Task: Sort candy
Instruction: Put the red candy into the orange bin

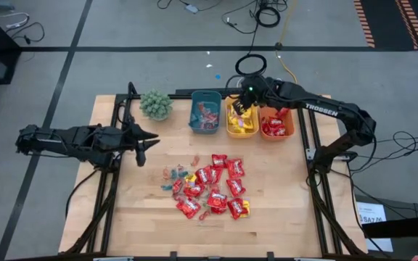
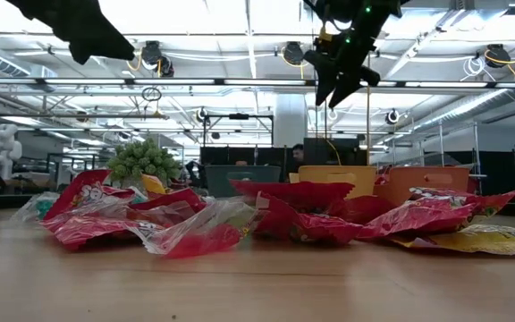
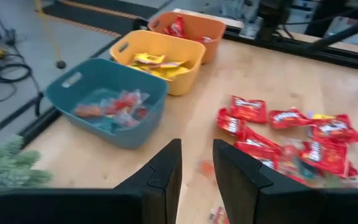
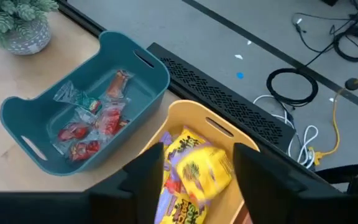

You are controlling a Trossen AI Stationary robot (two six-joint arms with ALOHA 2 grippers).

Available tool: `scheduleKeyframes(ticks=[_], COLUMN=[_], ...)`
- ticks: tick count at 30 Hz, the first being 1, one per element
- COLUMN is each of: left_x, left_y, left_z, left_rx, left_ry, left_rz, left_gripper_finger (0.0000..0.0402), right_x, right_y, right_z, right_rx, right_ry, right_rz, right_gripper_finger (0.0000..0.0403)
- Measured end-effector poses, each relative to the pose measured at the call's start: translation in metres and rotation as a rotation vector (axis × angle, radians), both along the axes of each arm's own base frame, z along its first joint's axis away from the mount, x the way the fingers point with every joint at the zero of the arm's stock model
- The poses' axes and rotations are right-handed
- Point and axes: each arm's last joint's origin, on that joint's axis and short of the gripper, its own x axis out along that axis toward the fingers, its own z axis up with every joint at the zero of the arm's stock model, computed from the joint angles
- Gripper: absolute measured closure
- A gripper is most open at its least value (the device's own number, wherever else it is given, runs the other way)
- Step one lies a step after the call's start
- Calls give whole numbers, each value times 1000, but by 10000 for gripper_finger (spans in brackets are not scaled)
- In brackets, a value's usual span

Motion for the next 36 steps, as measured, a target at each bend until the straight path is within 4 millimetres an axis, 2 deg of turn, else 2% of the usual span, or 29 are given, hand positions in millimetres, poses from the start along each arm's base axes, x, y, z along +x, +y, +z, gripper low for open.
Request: scheduleKeyframes(ticks=[5,10,13,18,22,28,36], left_x=[0,1,1,2,1,1,1], left_y=[0,-2,-2,-2,-2,-4,-5], left_z=[0,0,-2,-3,-3,-4,-4], left_rx=[-14,-34,-26,4,41,78,70], left_ry=[-3,5,27,39,52,77,80], left_rz=[-23,-73,-82,-100,-125,-192,-228], left_gripper_finger=[299,299,299,299,299,299,299], right_x=[0,1,2,-2,4,10,6], right_y=[0,8,21,52,81,116,147], right_z=[1,-2,-6,-15,-20,-52,-122], right_rx=[-4,65,164,320,385,474,585], right_ry=[6,15,33,110,85,30,-96], right_rz=[20,86,149,49,0,-103,-220], right_gripper_finger=[183,175,180,191,192,192,192])
